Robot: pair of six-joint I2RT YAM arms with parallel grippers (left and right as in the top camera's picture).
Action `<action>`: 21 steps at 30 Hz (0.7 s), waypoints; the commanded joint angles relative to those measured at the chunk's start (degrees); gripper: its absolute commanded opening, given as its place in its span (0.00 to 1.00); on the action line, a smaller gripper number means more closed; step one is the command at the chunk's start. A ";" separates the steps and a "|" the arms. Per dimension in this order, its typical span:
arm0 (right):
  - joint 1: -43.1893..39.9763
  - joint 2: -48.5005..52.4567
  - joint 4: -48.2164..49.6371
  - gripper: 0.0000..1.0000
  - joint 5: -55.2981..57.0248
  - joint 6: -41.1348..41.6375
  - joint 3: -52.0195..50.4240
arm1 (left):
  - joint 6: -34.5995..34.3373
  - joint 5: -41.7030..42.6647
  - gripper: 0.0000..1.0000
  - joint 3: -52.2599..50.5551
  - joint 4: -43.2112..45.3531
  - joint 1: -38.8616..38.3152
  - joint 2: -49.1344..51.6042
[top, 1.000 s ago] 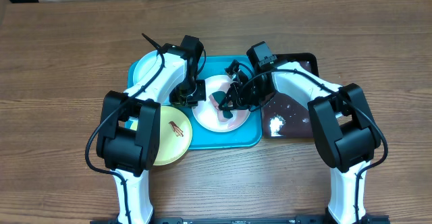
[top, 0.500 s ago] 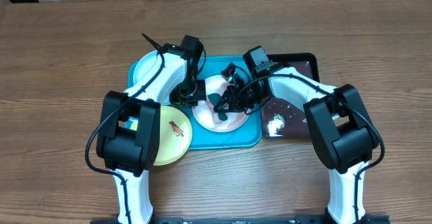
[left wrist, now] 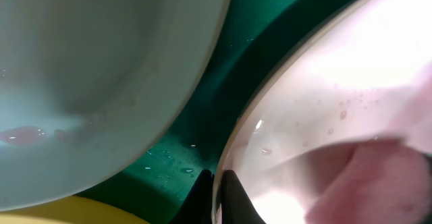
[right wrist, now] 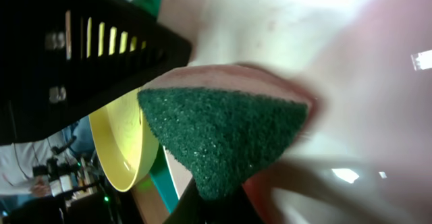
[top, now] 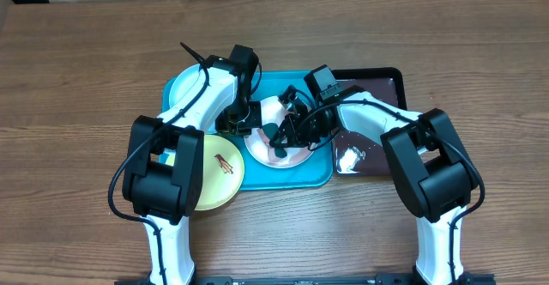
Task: Clean dirty plates on tray and stack at the side
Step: 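Scrub the white plate surface with the sponge in the right gripper, then return the sponge to the black tray and release it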
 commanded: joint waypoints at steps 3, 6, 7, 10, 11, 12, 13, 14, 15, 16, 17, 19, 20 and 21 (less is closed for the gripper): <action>-4.72 -1.09 -0.81 0.04 1.75 5.40 1.81 | 0.28 -0.39 0.04 -0.63 0.00 -0.22 0.59; -5.81 -1.57 -3.89 0.04 6.08 5.33 3.98 | 0.26 -0.39 0.04 -0.63 0.02 -0.22 0.59; -5.84 -1.81 -5.55 0.04 8.74 5.07 4.98 | 0.26 -0.39 0.04 -0.63 0.04 -0.22 0.59; -5.77 -2.36 -10.05 0.04 9.46 2.05 8.33 | 0.26 -0.39 0.04 -0.63 0.04 -0.22 0.59; -5.62 -2.56 -11.67 0.04 7.06 0.24 9.75 | 0.26 -0.39 0.05 -0.63 0.04 -0.22 0.59; -5.49 -2.60 -13.09 0.04 4.24 -1.44 11.08 | 0.26 -0.39 0.05 -0.63 0.07 -0.22 0.59; -5.44 -2.75 -14.49 0.04 1.38 -2.64 12.46 | 0.26 -0.39 0.05 -0.63 0.07 -0.22 0.59; -5.44 -2.97 -15.85 0.04 -1.09 -3.37 13.75 | 0.26 -0.39 0.05 -0.63 0.07 -0.22 0.59; -5.46 -3.19 -16.85 0.04 -2.21 -3.34 14.73 | 0.26 -0.39 0.06 -0.63 0.04 -0.22 0.59; -5.46 -3.52 -17.90 0.04 -3.10 -3.39 15.76 | 0.26 -0.39 0.07 -0.63 0.04 -0.22 0.59; -5.75 -3.96 -18.99 0.04 -3.43 -3.39 16.79 | 0.26 -0.39 0.08 -0.63 0.04 -0.22 0.59; -6.86 -5.46 -21.57 0.04 -2.97 -4.70 18.73 | 0.26 -0.39 0.11 -0.63 0.04 -0.22 0.59; -7.45 -5.95 -22.56 0.04 -1.60 -4.66 19.26 | 0.26 -0.39 0.11 -0.63 0.02 -0.22 0.59; -8.26 -6.43 -23.87 0.04 0.87 -4.66 19.80 | 0.26 -0.39 0.11 -0.63 0.02 -0.22 0.59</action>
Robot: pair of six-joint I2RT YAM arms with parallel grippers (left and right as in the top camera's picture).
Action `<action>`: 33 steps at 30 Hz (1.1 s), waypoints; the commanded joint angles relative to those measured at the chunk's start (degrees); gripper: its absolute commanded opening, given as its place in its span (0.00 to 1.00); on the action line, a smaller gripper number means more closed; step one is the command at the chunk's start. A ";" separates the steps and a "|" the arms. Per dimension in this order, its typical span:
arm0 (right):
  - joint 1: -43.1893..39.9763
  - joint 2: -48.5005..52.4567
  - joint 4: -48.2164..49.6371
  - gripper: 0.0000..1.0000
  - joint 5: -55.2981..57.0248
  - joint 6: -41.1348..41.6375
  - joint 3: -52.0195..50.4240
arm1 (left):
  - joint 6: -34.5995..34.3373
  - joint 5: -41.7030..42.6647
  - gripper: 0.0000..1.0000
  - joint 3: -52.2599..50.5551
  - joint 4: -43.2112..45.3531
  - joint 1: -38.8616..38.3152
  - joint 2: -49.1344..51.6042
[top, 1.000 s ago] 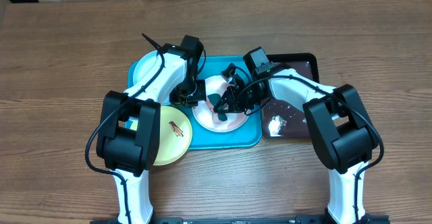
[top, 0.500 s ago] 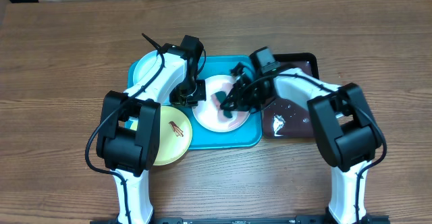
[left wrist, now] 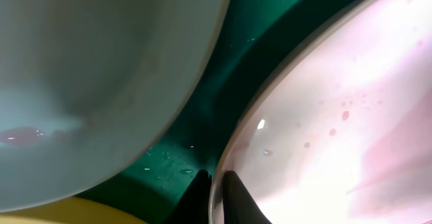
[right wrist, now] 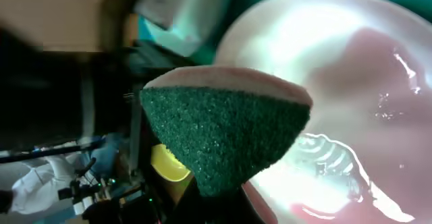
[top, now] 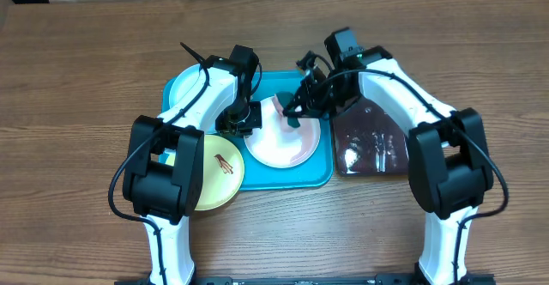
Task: Clean dirty plates on tray and stack at the side
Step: 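Return the sponge to the black tray and release it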
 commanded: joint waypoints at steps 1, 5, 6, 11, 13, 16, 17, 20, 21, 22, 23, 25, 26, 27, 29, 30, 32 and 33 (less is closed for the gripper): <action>-3.08 -5.25 -3.41 0.04 3.72 -2.27 3.50 | 0.26 -0.42 0.11 -0.63 -0.02 -0.22 0.57; -7.65 -6.60 -9.81 0.04 15.45 -2.49 3.69 | 0.26 -0.42 0.11 -0.63 0.00 -0.22 0.57; -8.72 -6.67 -11.50 0.04 18.67 -2.49 3.69 | 0.26 -0.42 0.11 -0.63 0.02 -0.22 0.57; -12.07 -6.64 -18.01 0.04 33.20 -2.45 3.52 | 0.26 -0.42 0.11 -0.63 0.09 -0.22 0.57; -12.17 -6.64 -19.69 0.04 36.50 -2.45 3.52 | 0.26 -0.42 0.11 -0.63 0.17 -0.22 0.57; -11.50 -6.64 -19.71 0.04 42.05 -2.43 2.54 | 0.02 -0.37 0.11 -0.63 0.52 -0.24 0.57; -11.34 -6.64 -19.30 0.04 42.95 -2.43 2.05 | 0.04 -0.35 0.11 -0.63 0.50 -0.24 0.57; -11.15 -6.62 -17.51 0.04 45.88 -2.45 -0.81 | 0.07 -0.37 0.11 -0.63 0.46 -0.24 0.57; -11.15 -6.62 -17.11 0.04 46.05 -2.45 -1.42 | 0.04 -0.37 0.11 -0.63 0.46 -0.24 0.57; -11.15 -6.62 -16.44 0.04 46.07 -2.47 -2.21 | 0.04 -0.37 0.11 -0.63 0.46 -0.24 0.57; -11.15 -6.62 -15.93 0.06 46.10 -2.45 -2.69 | 0.04 -0.37 0.11 -0.63 0.48 -0.24 0.57; -11.15 -6.62 -15.17 0.35 46.03 -2.45 -3.37 | 0.04 -0.37 0.12 -0.63 0.52 -0.24 0.57; -11.15 -6.62 -15.13 0.51 46.01 -2.43 -3.37 | 0.02 -0.35 0.12 -0.63 0.52 -0.24 0.57; -11.15 -6.64 -14.84 0.56 45.99 -2.43 -3.34 | 0.04 -0.35 0.12 -0.63 0.48 -0.24 0.57; -11.15 -6.64 -13.75 0.58 45.51 -2.45 -3.34 | 0.04 -0.35 0.12 -0.63 0.46 -0.24 0.57; -11.15 -6.64 -12.55 0.50 43.08 -2.43 -3.34 | 0.02 -0.35 0.12 -0.63 0.50 -0.24 0.57; -11.08 -6.64 -11.85 0.37 39.41 -2.45 -3.34 | 0.00 -0.35 0.12 -0.63 0.55 -0.24 0.57; -10.95 -6.64 -11.74 0.30 38.45 -2.43 -3.34 | -0.07 -0.35 0.12 -0.63 0.55 -0.28 0.57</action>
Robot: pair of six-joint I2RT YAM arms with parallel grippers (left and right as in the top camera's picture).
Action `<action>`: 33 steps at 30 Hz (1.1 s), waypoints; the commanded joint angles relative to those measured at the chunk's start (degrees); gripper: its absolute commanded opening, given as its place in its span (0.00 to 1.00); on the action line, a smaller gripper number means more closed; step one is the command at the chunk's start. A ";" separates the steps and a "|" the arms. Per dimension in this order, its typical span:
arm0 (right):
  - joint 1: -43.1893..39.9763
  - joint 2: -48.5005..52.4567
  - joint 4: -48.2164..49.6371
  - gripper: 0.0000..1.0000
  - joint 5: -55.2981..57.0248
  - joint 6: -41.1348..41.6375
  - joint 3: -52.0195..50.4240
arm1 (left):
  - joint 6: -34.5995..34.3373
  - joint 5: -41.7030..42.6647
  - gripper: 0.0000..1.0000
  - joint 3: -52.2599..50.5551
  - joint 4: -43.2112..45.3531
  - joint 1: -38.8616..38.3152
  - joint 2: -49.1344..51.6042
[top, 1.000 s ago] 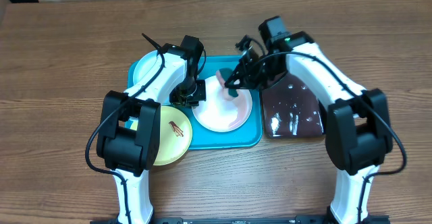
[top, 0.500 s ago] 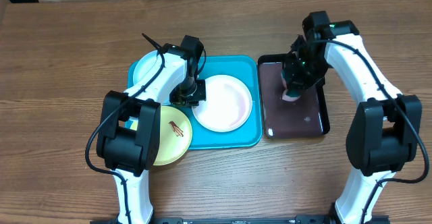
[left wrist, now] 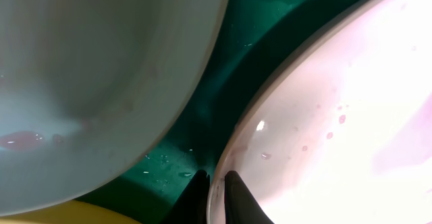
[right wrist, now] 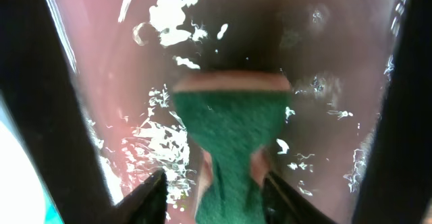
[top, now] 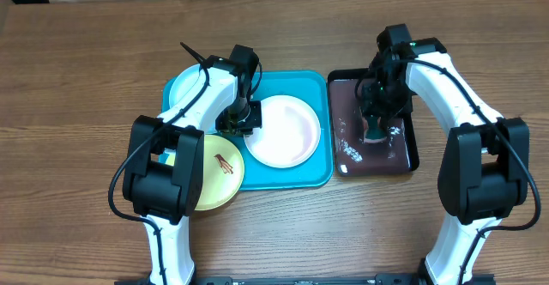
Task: Clean dirty plates on tray and stack at the side
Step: 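Return the sponge to the black tray and release it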
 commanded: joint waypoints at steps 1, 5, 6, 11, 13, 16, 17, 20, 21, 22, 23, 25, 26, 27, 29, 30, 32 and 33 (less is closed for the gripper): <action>0.31 -1.75 0.68 0.24 -5.07 -0.33 -0.09 | -0.17 -0.33 0.13 -0.63 0.13 -0.33 0.57; 1.31 -1.75 0.92 0.04 -5.05 -0.13 -0.37 | -0.17 -0.33 0.12 -0.63 0.31 -0.37 0.57; 1.57 -1.73 0.94 0.04 -5.03 -0.13 -0.48 | -0.15 -0.33 0.13 -0.63 0.33 -0.37 0.57; 3.37 -1.73 2.32 0.04 -5.05 0.39 -1.95 | -0.13 -0.35 0.13 -0.63 0.46 -0.37 0.57; 4.11 -1.73 3.78 0.04 -5.01 1.33 -3.17 | -0.13 -0.33 0.13 -0.63 0.46 -0.37 0.57; 5.14 -1.73 6.29 0.04 -5.05 1.79 -5.57 | -0.13 -0.33 0.13 -0.63 0.44 -0.37 0.57; 5.44 -1.73 7.06 0.04 -5.29 1.79 -6.25 | -0.13 -0.33 0.13 -0.63 0.44 -0.37 0.57; 6.43 -1.73 8.76 0.04 -6.71 1.79 -7.41 | -0.13 -0.35 0.14 -0.63 0.42 -0.37 0.57; 6.82 -1.73 9.16 0.04 -7.04 1.79 -7.65 | -0.13 -0.33 0.14 -0.63 0.44 -0.37 0.57; 7.28 -1.73 9.44 0.04 -7.21 1.81 -7.96 | -0.13 -0.35 0.14 -0.63 0.44 -0.37 0.57; 7.61 -1.73 9.57 0.04 -7.17 1.81 -8.15 | -0.13 -0.35 0.14 -0.63 0.44 -0.37 0.57; 8.31 -1.73 9.68 0.04 -7.17 1.79 -8.66 | -0.13 -0.35 0.14 -0.63 0.42 -0.37 0.57; 8.55 -1.73 9.79 0.04 -7.19 1.81 -8.85 | -0.13 -0.33 0.14 -0.63 0.42 -0.37 0.57; 8.83 -1.73 9.84 0.04 -7.19 1.81 -8.94 | -0.13 -0.35 0.14 -0.63 0.44 -0.37 0.57; 9.29 -1.73 9.90 0.04 -7.52 1.79 -8.94 | -0.13 -0.35 0.14 -0.63 0.44 -0.37 0.57; 9.35 -1.73 9.97 0.04 -8.09 1.77 -8.94 | -0.13 -0.35 0.14 -0.63 0.44 -0.37 0.57; 9.38 -1.73 9.99 0.04 -10.36 1.75 -8.94 | -0.13 -0.35 0.14 -0.63 0.42 -0.37 0.57; 9.38 -1.73 9.97 0.04 -11.17 1.75 -8.94 | -0.13 -0.33 0.15 -0.63 0.39 -0.37 0.57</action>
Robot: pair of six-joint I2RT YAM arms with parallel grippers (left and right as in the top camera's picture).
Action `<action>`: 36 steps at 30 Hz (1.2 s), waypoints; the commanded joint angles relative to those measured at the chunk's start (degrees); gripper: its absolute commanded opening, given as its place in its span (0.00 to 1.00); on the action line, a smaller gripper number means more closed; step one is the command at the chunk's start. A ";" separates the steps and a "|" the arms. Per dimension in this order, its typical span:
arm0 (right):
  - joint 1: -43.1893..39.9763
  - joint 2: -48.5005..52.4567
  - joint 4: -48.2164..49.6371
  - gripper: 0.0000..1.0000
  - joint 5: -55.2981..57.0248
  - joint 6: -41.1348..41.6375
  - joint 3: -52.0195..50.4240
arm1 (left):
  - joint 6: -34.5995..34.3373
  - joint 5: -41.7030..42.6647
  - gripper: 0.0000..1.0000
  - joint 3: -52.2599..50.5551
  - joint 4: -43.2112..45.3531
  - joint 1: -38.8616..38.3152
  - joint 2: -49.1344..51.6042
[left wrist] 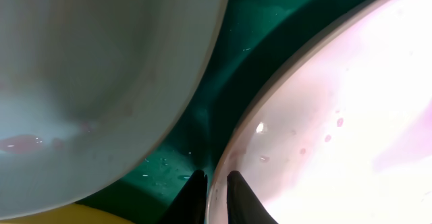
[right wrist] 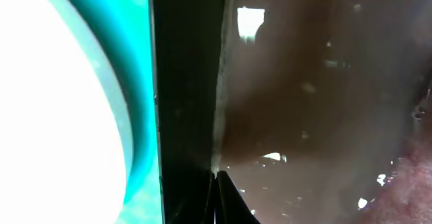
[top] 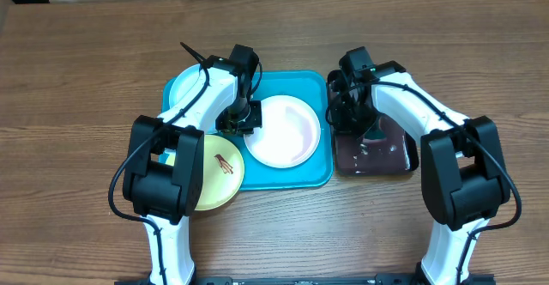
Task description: Clean dirty plates on tray and stack at the side
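Observation:
A white-pink plate (top: pixel 287 130) lies on the teal tray (top: pixel 300 175). My left gripper (top: pixel 243 120) is shut on its left rim. In the left wrist view the rim (left wrist: pixel 219 177) stands between the two fingers of the left gripper (left wrist: pixel 214 187). My right gripper (top: pixel 347 118) is low at the left wall of the black tray (top: pixel 410 139). Its jaws are shut, with nothing visible between them. The right wrist view shows that gripper (right wrist: pixel 216 180) at the wall's inner edge. A pinkish patch (right wrist: pixel 412 183) at the lower right may be the sponge.
A light-blue plate (top: pixel 184 92) sits at the teal tray's left end. It shows large in the left wrist view (left wrist: pixel 88 82). A yellow plate (top: pixel 219 169) with a brown smear lies in front of it. The black tray holds dark liquid (right wrist: pixel 324 82).
My right gripper was open in the black tray's liquid with the green sponge between its fingers. Now it is shut at the tray's left wall, without the sponge. The left gripper has not moved.
My right gripper first held the green sponge on the white-pink plate while my left gripper held the rim. Then the sponge was at the plate's far edge. Later it lay in the black tray between open fingers. Now the right gripper is shut at the tray's wall.

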 commanded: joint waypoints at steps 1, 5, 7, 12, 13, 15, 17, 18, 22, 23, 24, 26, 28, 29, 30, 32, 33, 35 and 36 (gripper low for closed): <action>0.11 -1.73 0.31 0.04 -3.80 0.17 -0.24 | -0.13 -0.35 0.14 -0.59 -0.09 -0.37 0.57; 0.04 -1.75 0.15 0.04 -4.04 0.20 -0.22 | -0.13 -0.33 0.14 -0.59 -0.28 -0.37 0.57; 0.04 -1.75 0.11 0.04 -4.46 0.20 -0.11 | -0.13 -0.35 0.14 -0.59 -0.33 -0.37 0.57; -0.87 -1.77 -1.62 0.04 -4.42 0.20 2.16 | -0.13 -0.33 0.14 -0.59 -0.42 -0.37 0.57; -1.27 -1.77 -2.45 0.04 -4.42 0.20 3.15 | -0.13 -0.33 0.15 -0.59 -0.42 -0.37 0.57; -2.56 -1.86 -5.20 0.04 -4.39 -0.07 6.51 | -0.13 -0.33 0.17 -0.59 -0.42 -0.37 0.57; -3.98 -2.10 -7.93 0.04 -4.37 -0.26 9.88 | -0.11 -0.44 0.20 -0.59 -0.42 -0.37 0.57; -4.76 -2.25 -9.27 0.07 -4.39 -0.48 11.58 | -0.11 -0.52 0.20 -0.59 -0.44 -0.37 0.57; -8.90 -2.91 -14.73 0.10 -4.39 -1.55 18.21 | -0.15 -0.55 0.20 -0.63 -0.39 -0.37 0.57; -9.92 -2.91 -15.89 0.10 -4.35 -1.95 19.61 | -0.20 -0.55 0.19 -0.63 -0.35 -0.39 0.57; -10.82 -2.91 -16.74 0.11 -4.33 -2.01 20.61 | -0.20 -0.52 0.19 -0.70 -0.22 -0.44 0.57; -12.90 -2.95 -17.94 0.12 -4.26 -2.01 21.94 | -0.17 -0.55 0.19 -1.03 -0.13 -0.44 0.57; -15.13 -2.95 -18.36 0.17 -3.37 -1.99 22.29 | -0.15 -0.57 0.19 -1.57 -0.11 -0.44 0.57; -16.17 -2.95 -18.36 0.19 -3.04 -1.95 22.29 | -0.15 -0.57 0.19 -1.81 -0.09 -0.44 0.57; -17.29 -2.93 -18.32 0.23 -2.82 -1.95 22.29 | -0.15 -0.57 0.18 -1.99 -0.09 -0.44 0.57; -20.09 -2.91 -17.97 0.41 -2.36 -1.92 22.29 | -0.17 -0.50 0.13 -2.03 -0.09 -0.44 0.57; -21.40 -2.91 -17.84 0.51 -2.23 -1.92 22.29 | -0.17 -0.35 0.11 -2.03 -0.09 -0.44 0.57; -24.13 -2.89 -17.66 0.71 -2.19 -1.95 22.29 | -0.17 0.20 0.09 -2.01 -0.11 -0.44 0.57; -25.57 -2.84 -17.68 0.80 -2.05 -1.95 22.29 | -0.11 0.59 0.08 -2.01 -0.22 -0.44 0.57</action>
